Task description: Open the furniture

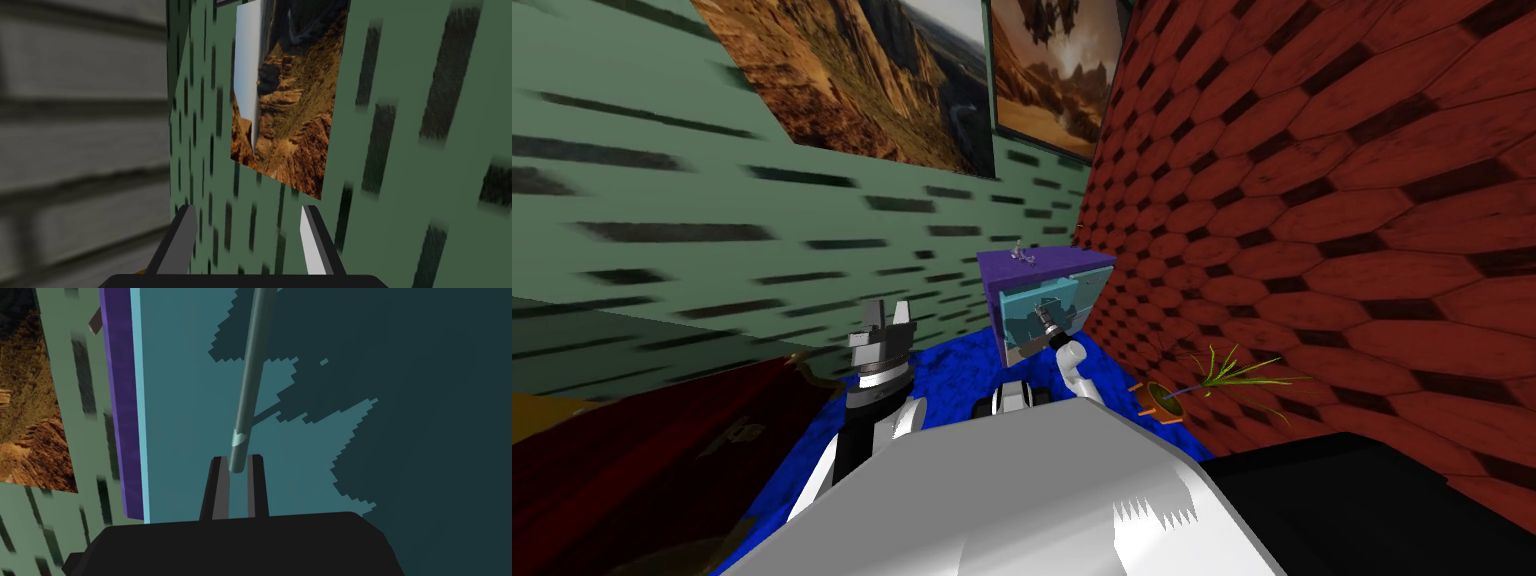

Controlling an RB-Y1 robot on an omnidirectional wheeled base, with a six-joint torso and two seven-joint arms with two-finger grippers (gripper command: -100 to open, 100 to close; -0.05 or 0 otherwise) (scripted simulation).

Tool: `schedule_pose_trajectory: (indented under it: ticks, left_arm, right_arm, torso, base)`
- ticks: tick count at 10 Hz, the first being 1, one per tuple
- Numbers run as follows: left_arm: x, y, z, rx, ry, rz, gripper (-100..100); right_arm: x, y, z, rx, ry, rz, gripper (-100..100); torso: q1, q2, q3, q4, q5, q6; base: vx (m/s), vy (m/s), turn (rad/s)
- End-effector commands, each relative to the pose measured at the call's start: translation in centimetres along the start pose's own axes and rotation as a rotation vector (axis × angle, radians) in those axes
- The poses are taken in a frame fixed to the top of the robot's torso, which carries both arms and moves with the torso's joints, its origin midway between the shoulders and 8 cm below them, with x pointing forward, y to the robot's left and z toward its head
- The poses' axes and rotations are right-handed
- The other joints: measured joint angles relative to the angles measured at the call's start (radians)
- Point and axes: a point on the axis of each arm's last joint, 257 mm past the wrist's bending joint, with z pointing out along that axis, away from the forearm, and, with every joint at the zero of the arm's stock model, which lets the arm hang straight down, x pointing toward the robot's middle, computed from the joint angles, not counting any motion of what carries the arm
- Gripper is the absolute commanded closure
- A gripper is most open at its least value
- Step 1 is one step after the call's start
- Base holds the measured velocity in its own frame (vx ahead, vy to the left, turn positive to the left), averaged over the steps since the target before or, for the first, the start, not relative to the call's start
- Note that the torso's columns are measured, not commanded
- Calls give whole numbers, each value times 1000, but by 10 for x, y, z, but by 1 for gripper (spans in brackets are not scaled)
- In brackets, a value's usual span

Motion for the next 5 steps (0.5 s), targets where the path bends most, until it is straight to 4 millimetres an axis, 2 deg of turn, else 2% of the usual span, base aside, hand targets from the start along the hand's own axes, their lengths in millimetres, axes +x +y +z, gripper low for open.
schedule_pose_trajectory:
  ticks: [1,2,3,5]
  left_arm:
    - [0,0,0,0,0,0,0]
    - [0,0,0,0,0,0,0]
    - [0,0,0,0,0,0,0]
    - [0,0,0,0,0,0,0]
  right_arm:
    - [4,-5,-1,27,-3,-39,100]
    - [8,1,-5,31,22,21,100]
    - [12,-4,-5,50,37,25,100]
    - [14,-7,-8,66,29,-32,100]
  torso:
    - [0,-1,-1,2,1,2]
    - [1,-2,-2,3,1,1]
    - [0,0,0,1,0,0]
    - [1,0,0,3,2,1]
  base:
    - [-21,5,-17]
    - [-66,-20,92]
    - [-97,-34,90]
    - [-36,1,6]
